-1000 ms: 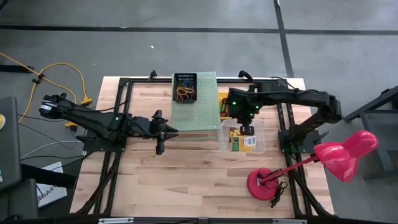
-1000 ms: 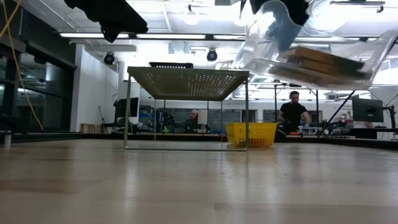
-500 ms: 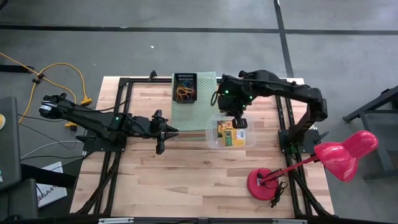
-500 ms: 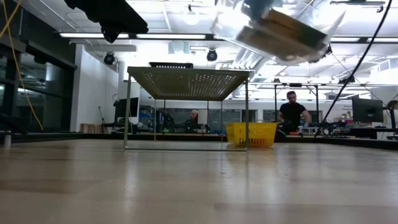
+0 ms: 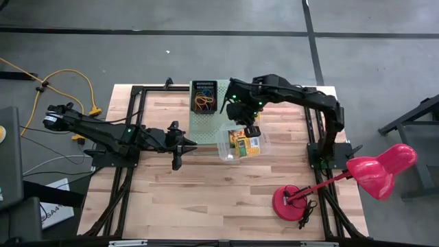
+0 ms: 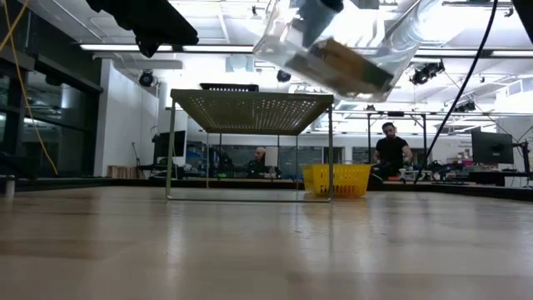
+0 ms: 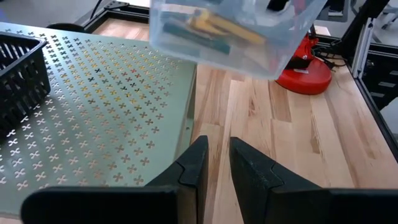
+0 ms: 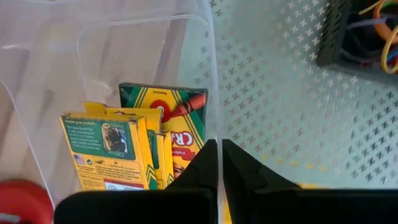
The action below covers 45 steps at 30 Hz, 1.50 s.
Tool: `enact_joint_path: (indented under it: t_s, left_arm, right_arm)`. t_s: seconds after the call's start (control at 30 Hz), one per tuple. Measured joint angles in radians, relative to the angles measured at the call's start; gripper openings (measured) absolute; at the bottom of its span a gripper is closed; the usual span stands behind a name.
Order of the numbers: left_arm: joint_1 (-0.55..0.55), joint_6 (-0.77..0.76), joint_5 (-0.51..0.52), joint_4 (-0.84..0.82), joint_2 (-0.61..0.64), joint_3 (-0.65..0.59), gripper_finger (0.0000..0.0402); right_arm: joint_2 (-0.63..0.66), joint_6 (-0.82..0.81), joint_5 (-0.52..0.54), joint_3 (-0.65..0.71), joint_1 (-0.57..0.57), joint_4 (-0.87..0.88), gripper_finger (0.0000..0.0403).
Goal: Pick & Place Office Desk Supplies
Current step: Put the transparent bin with sorted crayon boxes on the shelf
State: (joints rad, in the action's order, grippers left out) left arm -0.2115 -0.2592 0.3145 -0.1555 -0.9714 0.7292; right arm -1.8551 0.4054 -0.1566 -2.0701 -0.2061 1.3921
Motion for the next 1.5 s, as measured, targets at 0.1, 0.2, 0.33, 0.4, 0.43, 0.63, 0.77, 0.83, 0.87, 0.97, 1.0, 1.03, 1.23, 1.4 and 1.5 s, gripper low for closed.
enact_joint_path:
  t_s: [0.1,0.2,0.33,0.4,0.43,0.63,0.77,0.83,0.87,0.97,1.0,1.03,1.23,1.4,1.5]
  left_arm:
    - [0.000,0.000,-0.003,0.001,0.000,0.000,0.0060]
    - [0.000,0.000,-0.003,0.003,0.000,0.000,0.0060]
    - [0.000,-0.001,-0.002,0.004,0.000,0.000,0.0060]
    - [0.000,-0.001,-0.002,0.004,0.000,0.000,0.0060]
    - [0.000,0.000,-0.002,0.004,0.000,0.000,0.0060]
    - [0.000,0.000,-0.002,0.004,0.000,0.000,0.0060]
    - [0.000,0.000,-0.002,0.004,0.000,0.000,0.0060]
    - [0.000,0.000,-0.002,0.004,0.000,0.000,0.0060]
    - [0.000,0.000,-0.002,0.005,0.000,0.000,0.0060]
    - [0.000,0.000,-0.002,0.016,0.000,0.000,0.0060]
    - [-0.001,0.000,-0.002,0.020,0.000,0.001,0.0060]
    - [-0.003,0.000,-0.002,0.023,0.000,0.001,0.0060]
    - [-0.051,0.019,-0.002,0.039,0.000,0.002,0.0060]
    - [-0.108,0.035,-0.003,0.056,0.004,0.002,0.0060]
    - [-0.134,0.062,-0.003,0.072,0.010,0.002,0.0060]
  right_arm:
    - [-0.017,0.019,0.000,0.000,-0.011,-0.034,0.0003]
    - [-0.019,0.028,0.000,0.000,-0.027,-0.052,0.0003]
    - [-0.019,0.029,0.000,0.000,-0.033,-0.080,0.0003]
    - [-0.019,0.012,-0.002,0.000,-0.033,-0.077,0.0003]
    - [-0.019,0.002,-0.005,0.000,-0.036,-0.070,0.0003]
    - [-0.019,-0.153,-0.075,0.000,-0.047,-0.013,0.0003]
    - [-0.019,-0.314,-0.084,0.000,-0.044,0.014,0.0003]
    - [-0.019,-0.426,-0.096,0.000,-0.044,0.027,0.0003]
    - [-0.019,-0.483,-0.103,0.000,-0.046,0.030,0.0003]
    - [-0.019,-0.642,-0.117,0.000,-0.053,0.036,0.0003]
    - [-0.019,-0.687,-0.117,0.000,-0.057,0.036,0.0003]
    - [-0.019,-0.729,-0.117,0.000,-0.059,0.036,0.0003]
    - [-0.019,-0.852,-0.120,0.000,-0.066,0.054,0.0003]
    - [-0.018,-0.883,-0.122,0.000,-0.065,0.055,0.0003]
    - [-0.018,-0.881,-0.122,0.000,-0.065,0.055,0.0003]
